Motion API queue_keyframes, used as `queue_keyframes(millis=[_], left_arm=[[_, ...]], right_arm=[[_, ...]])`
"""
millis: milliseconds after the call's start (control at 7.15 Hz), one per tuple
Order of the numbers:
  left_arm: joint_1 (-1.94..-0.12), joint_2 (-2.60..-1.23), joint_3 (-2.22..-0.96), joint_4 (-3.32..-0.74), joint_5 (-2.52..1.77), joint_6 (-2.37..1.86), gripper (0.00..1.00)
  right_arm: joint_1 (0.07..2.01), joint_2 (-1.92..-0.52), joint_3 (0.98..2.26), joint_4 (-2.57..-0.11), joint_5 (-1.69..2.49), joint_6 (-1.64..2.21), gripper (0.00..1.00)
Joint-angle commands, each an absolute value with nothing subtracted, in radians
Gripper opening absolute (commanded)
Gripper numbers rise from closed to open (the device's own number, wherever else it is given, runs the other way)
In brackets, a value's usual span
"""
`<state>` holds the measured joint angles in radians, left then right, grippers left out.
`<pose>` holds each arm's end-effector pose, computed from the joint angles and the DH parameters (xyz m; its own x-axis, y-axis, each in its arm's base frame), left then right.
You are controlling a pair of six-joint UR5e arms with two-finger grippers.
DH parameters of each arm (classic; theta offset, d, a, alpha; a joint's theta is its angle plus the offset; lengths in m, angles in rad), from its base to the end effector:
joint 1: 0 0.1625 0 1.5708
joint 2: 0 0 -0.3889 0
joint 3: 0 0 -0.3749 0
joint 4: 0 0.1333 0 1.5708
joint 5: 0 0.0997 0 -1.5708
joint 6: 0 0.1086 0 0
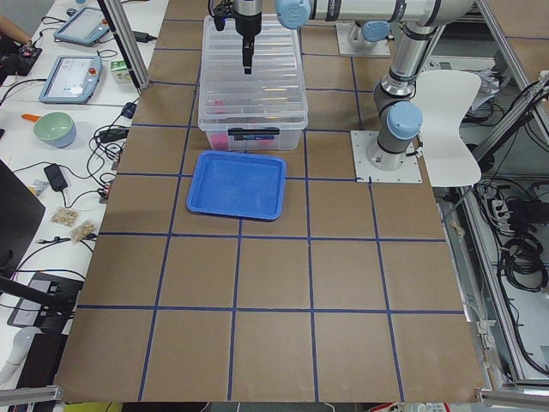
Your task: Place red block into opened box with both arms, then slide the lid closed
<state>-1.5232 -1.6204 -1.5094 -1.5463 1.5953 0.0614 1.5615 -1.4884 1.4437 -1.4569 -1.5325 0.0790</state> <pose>-0.1068 -0.5034 0.4505 -0.9996 0.0129 -0.0267 0.0138 0.9993 -0.0347 0.1328 -0.4997 0.4517 -0.9954 0.0906 -0.0326 0.0881 0.9935 0.0719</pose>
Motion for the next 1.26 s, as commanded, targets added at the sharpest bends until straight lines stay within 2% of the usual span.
queue_keyframes(millis=[0,1118], left_arm=[[-1.523,-1.620,-1.509,-1.546,1.595,0.061,1.00],[-1.525,-1.623,-1.513,-1.548,1.609,0.063,1.00]], right_arm=[[1.554,-1.515,1.447,-1.395,-1.538,0.075,1.00],[1.542,-1.516,1.453,-1.393,-1.540,0.087,1.00]])
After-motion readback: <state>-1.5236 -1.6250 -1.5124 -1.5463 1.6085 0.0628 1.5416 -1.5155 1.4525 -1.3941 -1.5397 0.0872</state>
